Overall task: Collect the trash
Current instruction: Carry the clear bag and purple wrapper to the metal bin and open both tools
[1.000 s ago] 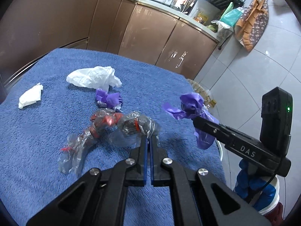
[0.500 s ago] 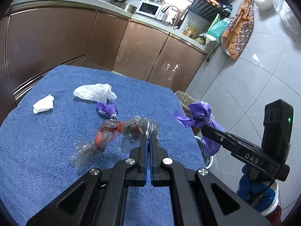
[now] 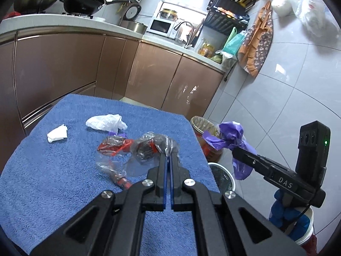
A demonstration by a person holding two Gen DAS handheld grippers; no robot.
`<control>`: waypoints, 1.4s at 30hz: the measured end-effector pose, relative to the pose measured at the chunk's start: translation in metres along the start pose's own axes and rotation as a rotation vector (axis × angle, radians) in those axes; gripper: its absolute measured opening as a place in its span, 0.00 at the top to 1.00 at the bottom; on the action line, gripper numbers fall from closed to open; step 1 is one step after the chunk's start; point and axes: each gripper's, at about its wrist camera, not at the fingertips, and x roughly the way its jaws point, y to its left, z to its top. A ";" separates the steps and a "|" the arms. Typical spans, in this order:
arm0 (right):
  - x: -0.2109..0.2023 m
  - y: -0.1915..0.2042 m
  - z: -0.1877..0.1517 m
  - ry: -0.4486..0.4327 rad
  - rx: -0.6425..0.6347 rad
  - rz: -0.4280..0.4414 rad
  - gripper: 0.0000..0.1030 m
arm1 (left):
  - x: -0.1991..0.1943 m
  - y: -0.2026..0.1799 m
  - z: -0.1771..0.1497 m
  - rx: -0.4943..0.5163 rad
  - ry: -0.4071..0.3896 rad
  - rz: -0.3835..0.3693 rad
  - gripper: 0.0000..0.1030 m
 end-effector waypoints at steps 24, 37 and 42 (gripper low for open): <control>-0.081 -0.064 0.006 -0.180 0.107 -0.157 0.83 | 0.021 -0.065 0.017 0.105 0.023 -0.066 0.99; -0.090 -0.153 -0.014 -0.183 0.239 -0.336 0.83 | 0.136 -0.168 0.017 0.262 0.189 -0.214 0.99; -0.080 -0.204 -0.030 -0.148 0.322 -0.404 0.83 | 0.199 -0.214 0.008 0.328 0.275 -0.281 0.99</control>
